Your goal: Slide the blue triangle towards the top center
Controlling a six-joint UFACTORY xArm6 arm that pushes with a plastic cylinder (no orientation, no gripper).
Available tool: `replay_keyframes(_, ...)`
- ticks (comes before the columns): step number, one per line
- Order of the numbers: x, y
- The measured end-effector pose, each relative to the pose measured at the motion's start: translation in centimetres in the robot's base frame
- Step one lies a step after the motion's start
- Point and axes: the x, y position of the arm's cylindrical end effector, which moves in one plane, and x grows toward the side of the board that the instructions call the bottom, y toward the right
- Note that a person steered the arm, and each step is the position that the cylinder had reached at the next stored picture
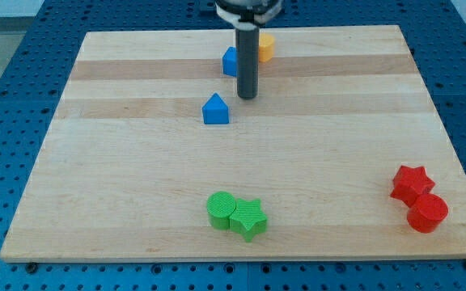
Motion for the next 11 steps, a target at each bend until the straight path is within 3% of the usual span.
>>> replay_keyframes(2, 5.0, 0.0)
replay_keyframes(3, 4.7, -1.0)
replay_keyframes(5, 3.7, -6.7)
replay_keyframes(7, -0.8, -10.0)
replay_keyframes(9, 1.7, -14.7)
replay_keyframes(11, -3.2, -12.3)
